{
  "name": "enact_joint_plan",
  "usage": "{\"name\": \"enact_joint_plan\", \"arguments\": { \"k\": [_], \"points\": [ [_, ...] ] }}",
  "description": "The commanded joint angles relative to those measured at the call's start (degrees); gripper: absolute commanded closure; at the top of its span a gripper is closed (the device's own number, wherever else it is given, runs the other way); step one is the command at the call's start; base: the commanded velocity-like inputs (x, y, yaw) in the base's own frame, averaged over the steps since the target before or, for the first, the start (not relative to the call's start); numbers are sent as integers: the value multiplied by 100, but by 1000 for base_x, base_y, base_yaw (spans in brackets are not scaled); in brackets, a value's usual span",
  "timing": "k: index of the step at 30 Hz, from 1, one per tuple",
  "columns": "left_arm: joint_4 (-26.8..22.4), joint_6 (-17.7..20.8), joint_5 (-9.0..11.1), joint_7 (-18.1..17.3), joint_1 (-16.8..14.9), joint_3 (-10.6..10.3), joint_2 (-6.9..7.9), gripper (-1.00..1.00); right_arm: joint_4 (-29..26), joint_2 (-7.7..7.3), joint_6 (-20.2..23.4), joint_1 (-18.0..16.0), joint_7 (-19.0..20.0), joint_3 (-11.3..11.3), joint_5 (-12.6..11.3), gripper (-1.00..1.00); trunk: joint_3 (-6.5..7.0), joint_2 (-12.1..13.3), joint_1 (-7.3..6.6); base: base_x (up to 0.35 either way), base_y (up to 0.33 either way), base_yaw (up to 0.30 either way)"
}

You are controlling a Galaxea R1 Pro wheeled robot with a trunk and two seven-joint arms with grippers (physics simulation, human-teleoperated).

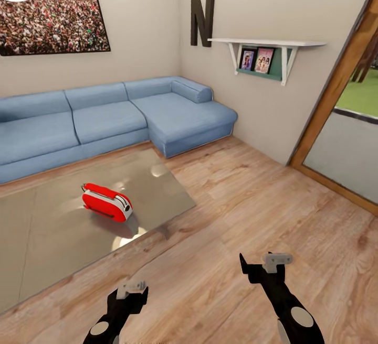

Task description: Turn on the radio receiver that's on the table in the living room.

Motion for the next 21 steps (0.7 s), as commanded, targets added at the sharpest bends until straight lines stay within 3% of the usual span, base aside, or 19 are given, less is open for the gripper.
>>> {"name": "enact_joint_plan", "arguments": {
  "k": [1, 21],
  "points": [
    [0, 0, -2, 0, 0, 0, 0, -100, 0, 0, 0, 1, 0, 0, 0, -100, 0, 0, 0, 0, 0, 287],
    [1, 0, -2, 0, 0, -8, 0, -100, 0, 0, 0, 2, 0, 0, 0, -100, 0, 0, 0, 0, 0, 287]
  ]
}}
